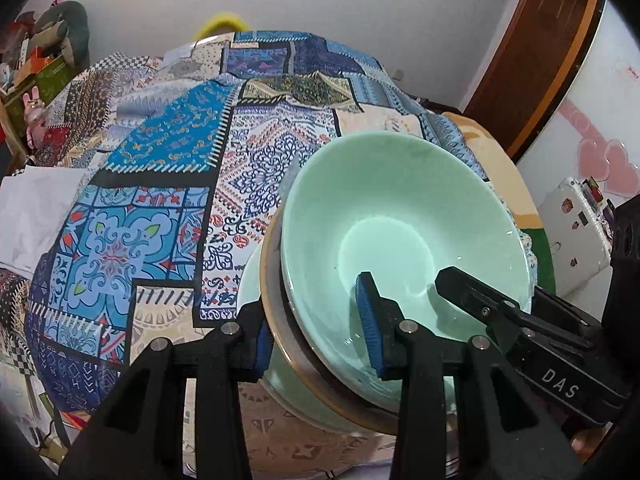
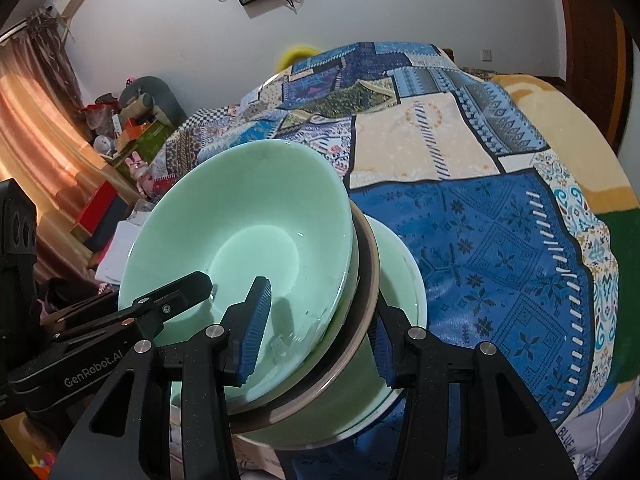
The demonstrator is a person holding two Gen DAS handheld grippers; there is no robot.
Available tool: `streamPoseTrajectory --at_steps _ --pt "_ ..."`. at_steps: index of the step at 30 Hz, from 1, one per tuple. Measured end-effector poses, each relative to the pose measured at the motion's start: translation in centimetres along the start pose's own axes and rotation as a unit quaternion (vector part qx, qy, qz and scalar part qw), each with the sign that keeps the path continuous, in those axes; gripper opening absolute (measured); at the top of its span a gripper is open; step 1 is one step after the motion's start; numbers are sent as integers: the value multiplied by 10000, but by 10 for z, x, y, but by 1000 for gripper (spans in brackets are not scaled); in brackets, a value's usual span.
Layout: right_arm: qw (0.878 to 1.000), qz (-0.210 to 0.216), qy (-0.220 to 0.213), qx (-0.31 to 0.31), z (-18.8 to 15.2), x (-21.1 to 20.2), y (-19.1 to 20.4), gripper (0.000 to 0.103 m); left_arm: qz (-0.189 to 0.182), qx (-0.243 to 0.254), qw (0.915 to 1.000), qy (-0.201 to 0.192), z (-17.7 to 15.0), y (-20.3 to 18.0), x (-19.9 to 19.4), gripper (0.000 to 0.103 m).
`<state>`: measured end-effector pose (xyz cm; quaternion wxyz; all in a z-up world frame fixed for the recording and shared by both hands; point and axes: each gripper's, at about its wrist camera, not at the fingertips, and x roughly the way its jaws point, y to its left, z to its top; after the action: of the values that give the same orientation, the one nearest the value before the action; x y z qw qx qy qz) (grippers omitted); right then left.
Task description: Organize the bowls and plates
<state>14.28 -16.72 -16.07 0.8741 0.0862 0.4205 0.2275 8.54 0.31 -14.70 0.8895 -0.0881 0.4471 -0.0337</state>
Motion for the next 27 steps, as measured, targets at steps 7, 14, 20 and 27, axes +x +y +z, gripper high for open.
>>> streamPoseTrajectory --at_steps 7,14,20,27 --pt "9999 -18 96 42 -4 6 -1 43 9 -87 9998 177 -2 5 15 38" --pt "10000 -54 -1 -53 -5 6 -1 43 -20 -81 9997 212 -6 7 21 38" --pt "9999 -21 -64 -131 -5 4 0 45 -66 -117 9997 194 -8 11 21 38" --pt "9996 -152 -183 -163 -7 -6 -2 60 30 -206 9998 -49 -11 10 3 58"
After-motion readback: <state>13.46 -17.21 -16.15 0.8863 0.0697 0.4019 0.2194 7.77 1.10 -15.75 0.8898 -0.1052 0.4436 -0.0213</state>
